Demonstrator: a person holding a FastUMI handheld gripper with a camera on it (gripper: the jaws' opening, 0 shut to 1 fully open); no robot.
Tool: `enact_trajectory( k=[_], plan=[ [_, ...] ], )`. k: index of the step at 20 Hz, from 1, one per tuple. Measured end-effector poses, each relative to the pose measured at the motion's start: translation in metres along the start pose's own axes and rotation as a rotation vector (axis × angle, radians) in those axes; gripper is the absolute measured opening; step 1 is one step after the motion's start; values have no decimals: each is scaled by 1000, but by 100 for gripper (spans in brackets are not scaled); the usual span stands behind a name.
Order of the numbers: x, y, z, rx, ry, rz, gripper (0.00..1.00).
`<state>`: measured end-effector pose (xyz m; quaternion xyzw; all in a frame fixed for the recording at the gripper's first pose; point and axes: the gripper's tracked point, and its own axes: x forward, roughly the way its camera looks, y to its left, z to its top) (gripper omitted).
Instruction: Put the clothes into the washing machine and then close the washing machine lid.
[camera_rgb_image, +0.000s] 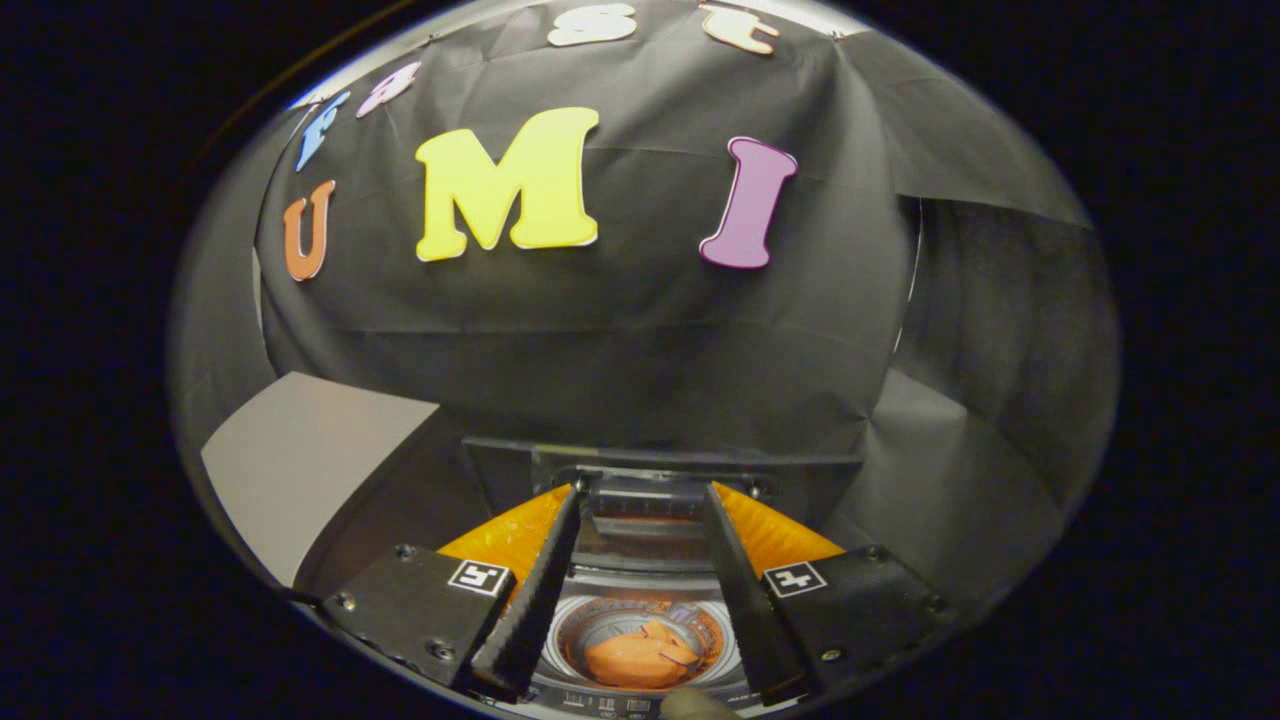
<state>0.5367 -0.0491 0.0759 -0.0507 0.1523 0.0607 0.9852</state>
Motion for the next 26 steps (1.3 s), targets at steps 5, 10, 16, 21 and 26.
enact_trajectory(
  k=[5,10,16,21,26],
  plan=[
    [26,-7,34,13,-2,-14,78],
    [66,-10,41,42,58,-22,78],
    [114,-7,27,55,143,-21,79],
    [132,-10,3,44,179,-29,78],
    [135,-12,1,63,137,-30,80]
  ],
)
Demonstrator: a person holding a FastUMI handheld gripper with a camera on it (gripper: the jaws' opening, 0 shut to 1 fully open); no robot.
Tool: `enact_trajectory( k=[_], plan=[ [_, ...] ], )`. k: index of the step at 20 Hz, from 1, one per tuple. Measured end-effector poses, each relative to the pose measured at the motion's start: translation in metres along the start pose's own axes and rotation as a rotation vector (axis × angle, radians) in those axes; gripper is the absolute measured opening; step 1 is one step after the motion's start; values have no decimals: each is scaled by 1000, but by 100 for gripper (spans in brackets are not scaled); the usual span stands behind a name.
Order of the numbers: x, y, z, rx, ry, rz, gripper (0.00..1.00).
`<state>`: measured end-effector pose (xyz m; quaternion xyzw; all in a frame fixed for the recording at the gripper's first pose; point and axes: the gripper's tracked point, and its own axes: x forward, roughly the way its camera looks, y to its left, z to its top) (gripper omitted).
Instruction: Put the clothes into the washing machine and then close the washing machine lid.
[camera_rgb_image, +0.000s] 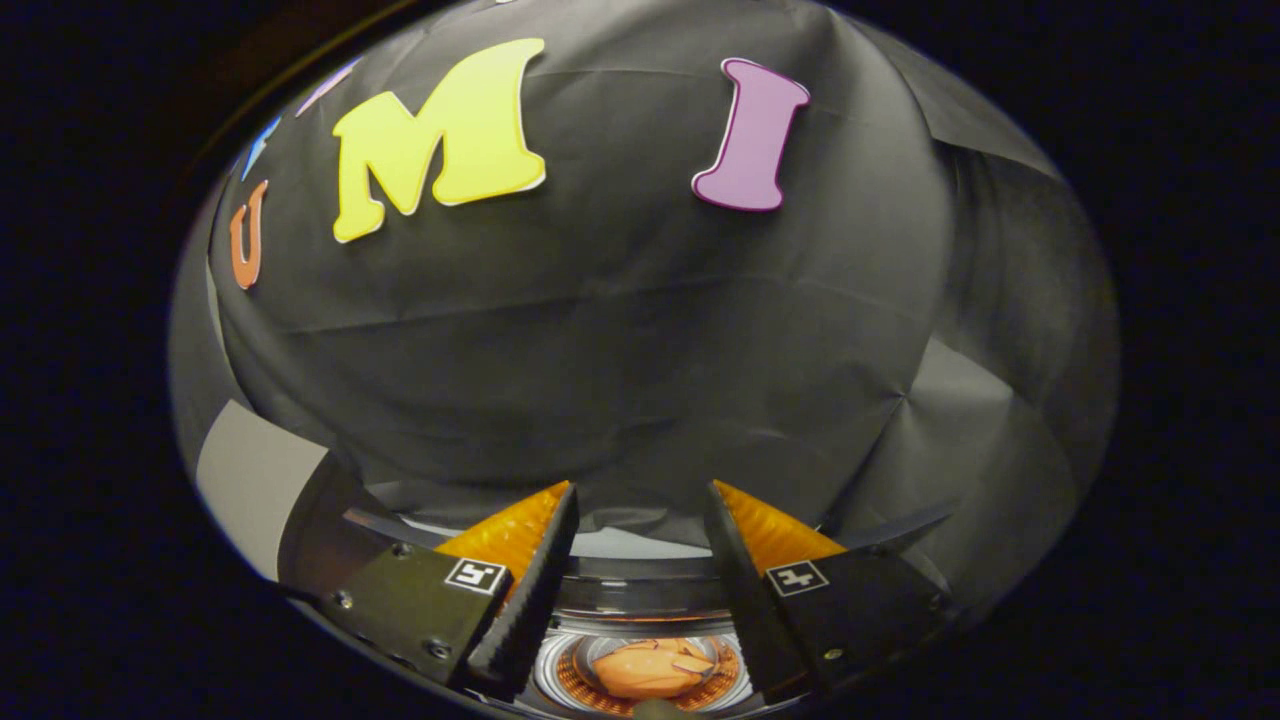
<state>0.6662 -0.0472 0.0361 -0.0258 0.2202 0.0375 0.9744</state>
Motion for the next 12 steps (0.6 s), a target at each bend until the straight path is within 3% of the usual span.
enact_trajectory(
  k=[12],
  plan=[
    [-29,-1,-15,-10,-124,19,81]
  ],
)
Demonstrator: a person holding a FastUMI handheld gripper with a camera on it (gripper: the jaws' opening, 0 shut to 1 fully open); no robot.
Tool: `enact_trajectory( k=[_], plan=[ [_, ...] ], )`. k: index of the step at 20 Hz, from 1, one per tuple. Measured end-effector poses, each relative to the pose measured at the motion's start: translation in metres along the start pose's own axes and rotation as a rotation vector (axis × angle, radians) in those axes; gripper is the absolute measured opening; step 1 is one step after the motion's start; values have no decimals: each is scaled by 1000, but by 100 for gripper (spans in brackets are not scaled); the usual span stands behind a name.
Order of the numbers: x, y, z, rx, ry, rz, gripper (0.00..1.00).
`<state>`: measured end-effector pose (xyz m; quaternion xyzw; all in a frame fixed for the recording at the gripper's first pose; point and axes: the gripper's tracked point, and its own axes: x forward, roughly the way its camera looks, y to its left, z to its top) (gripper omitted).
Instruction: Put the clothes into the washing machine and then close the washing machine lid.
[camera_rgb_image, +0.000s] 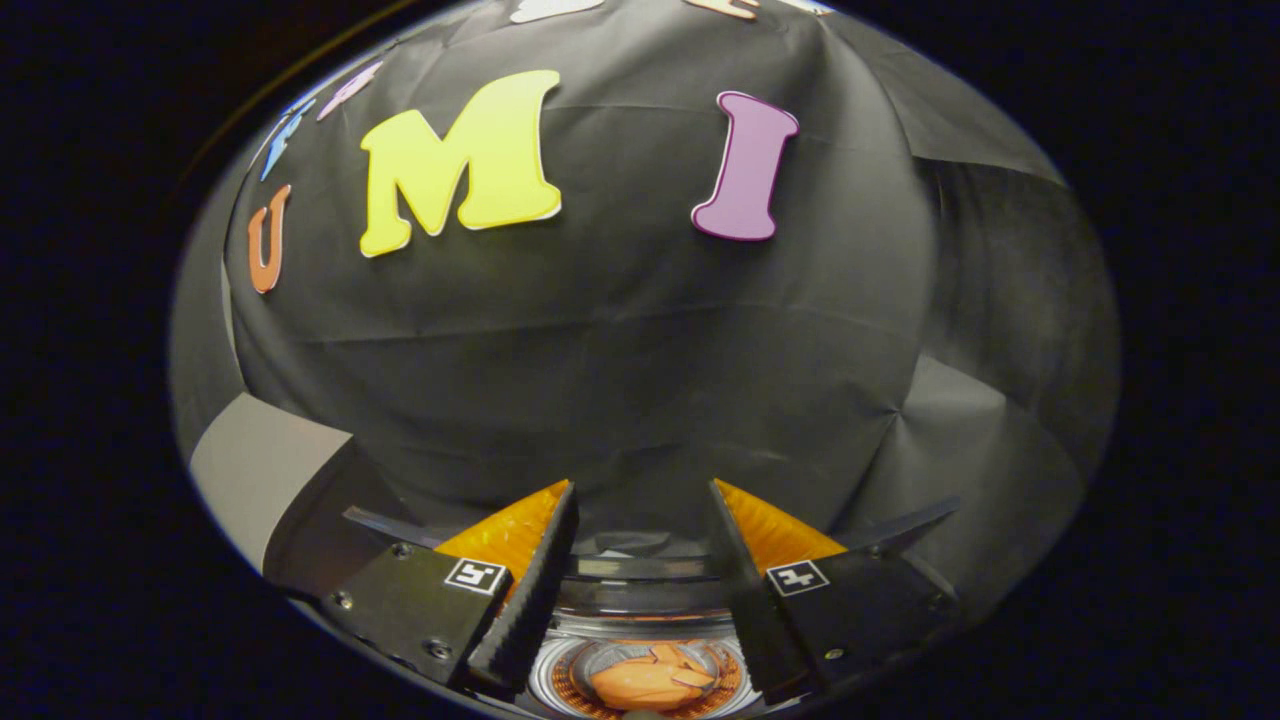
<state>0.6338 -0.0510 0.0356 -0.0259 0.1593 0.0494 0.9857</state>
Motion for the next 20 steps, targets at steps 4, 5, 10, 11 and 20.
enact_trajectory(
  k=[4,5,10,11,20],
  plan=[
    [-11,1,-6,-9,-35,1,81],
    [-16,2,-8,-8,-39,2,81],
    [-32,1,-20,-8,-63,-5,80],
    [-36,1,-23,-9,-62,-8,80],
    [-60,1,-47,-9,-66,-54,80]
  ],
)
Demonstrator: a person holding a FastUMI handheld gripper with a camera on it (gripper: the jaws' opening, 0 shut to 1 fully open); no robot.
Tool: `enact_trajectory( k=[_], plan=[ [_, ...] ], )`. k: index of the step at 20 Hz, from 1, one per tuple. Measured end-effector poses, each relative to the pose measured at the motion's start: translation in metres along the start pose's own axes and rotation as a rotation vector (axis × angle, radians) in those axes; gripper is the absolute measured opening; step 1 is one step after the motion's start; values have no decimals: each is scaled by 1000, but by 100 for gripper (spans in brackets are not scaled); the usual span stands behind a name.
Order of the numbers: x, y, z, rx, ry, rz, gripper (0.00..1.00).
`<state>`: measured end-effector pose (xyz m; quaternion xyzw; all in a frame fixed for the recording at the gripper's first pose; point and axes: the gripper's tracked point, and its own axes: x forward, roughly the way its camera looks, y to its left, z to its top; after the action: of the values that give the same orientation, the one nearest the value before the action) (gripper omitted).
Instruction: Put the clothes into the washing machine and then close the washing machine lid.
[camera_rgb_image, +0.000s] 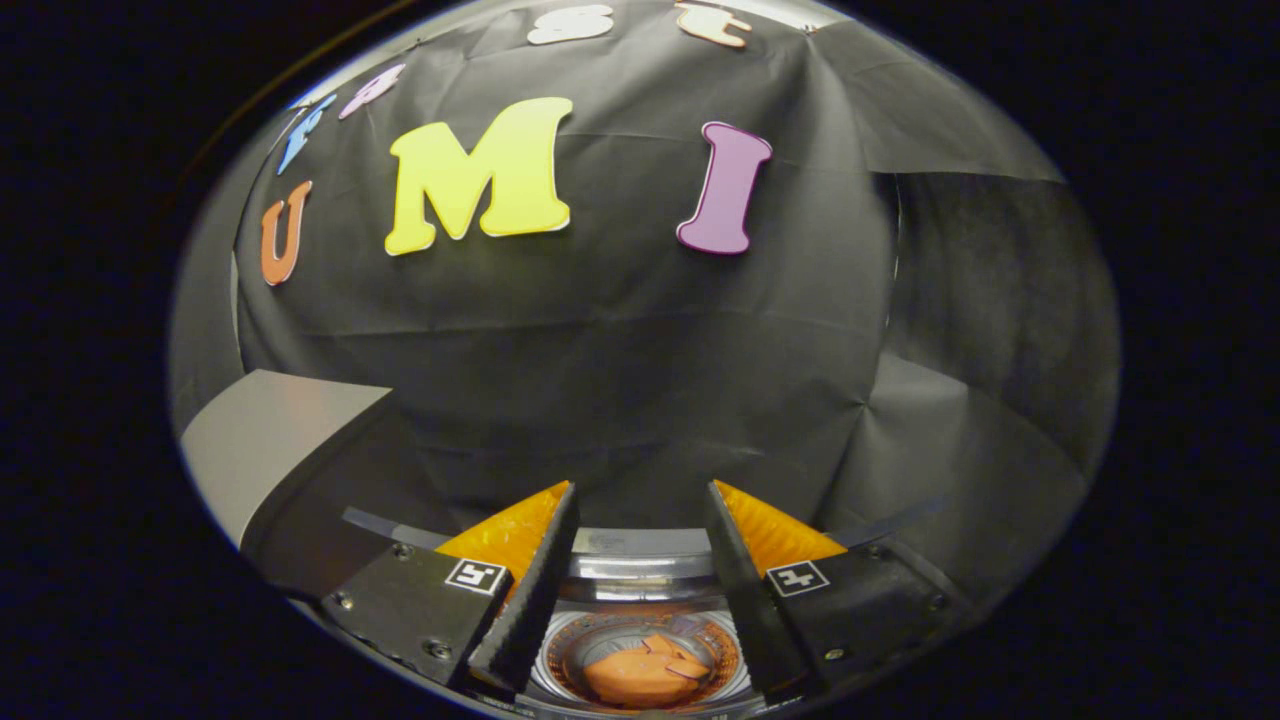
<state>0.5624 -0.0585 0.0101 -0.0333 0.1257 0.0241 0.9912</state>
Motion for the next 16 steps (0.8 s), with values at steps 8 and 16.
enact_trajectory(
  k=[8,16],
  plan=[
    [-15,-1,-17,4,-3,-17,80],
    [-33,-2,-44,9,33,-23,80]
  ],
)
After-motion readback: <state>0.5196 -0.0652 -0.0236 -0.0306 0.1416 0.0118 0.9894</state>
